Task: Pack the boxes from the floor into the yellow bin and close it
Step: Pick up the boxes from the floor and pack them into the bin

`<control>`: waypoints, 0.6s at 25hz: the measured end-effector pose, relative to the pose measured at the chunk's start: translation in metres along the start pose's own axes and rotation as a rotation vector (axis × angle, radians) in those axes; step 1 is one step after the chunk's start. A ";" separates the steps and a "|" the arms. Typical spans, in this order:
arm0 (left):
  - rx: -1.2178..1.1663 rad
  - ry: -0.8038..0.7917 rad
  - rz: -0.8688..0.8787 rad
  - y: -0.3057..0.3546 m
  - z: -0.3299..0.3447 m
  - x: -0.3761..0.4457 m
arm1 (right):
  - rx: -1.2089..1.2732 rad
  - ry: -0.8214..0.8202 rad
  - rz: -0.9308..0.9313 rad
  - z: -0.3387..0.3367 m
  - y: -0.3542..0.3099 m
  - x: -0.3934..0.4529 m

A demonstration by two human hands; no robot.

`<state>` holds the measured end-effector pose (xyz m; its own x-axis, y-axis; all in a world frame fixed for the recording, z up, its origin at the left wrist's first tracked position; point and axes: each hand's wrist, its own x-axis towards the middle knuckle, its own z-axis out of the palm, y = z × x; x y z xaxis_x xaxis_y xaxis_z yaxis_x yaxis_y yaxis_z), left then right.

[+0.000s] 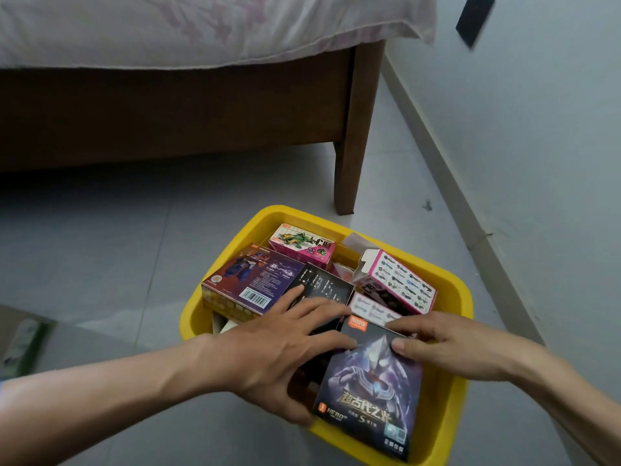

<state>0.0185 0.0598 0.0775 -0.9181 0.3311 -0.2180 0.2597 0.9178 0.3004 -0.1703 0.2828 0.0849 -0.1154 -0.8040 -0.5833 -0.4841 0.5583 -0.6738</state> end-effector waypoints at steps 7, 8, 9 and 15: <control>-0.030 0.005 -0.074 0.007 0.003 0.011 | -0.257 0.138 -0.034 0.021 0.015 -0.002; -0.016 0.003 -0.101 0.006 0.003 0.013 | -0.327 0.230 -0.037 0.020 0.017 0.002; 0.007 -0.002 -0.132 0.006 0.004 0.017 | -0.361 0.320 -0.029 0.016 0.017 0.006; 0.037 0.020 -0.226 0.001 -0.016 0.038 | -0.125 0.551 -0.123 -0.023 0.018 0.036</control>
<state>-0.0206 0.0701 0.0841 -0.9599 0.1116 -0.2571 0.0568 0.9757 0.2115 -0.2032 0.2589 0.0625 -0.4702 -0.8681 -0.1589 -0.6178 0.4523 -0.6432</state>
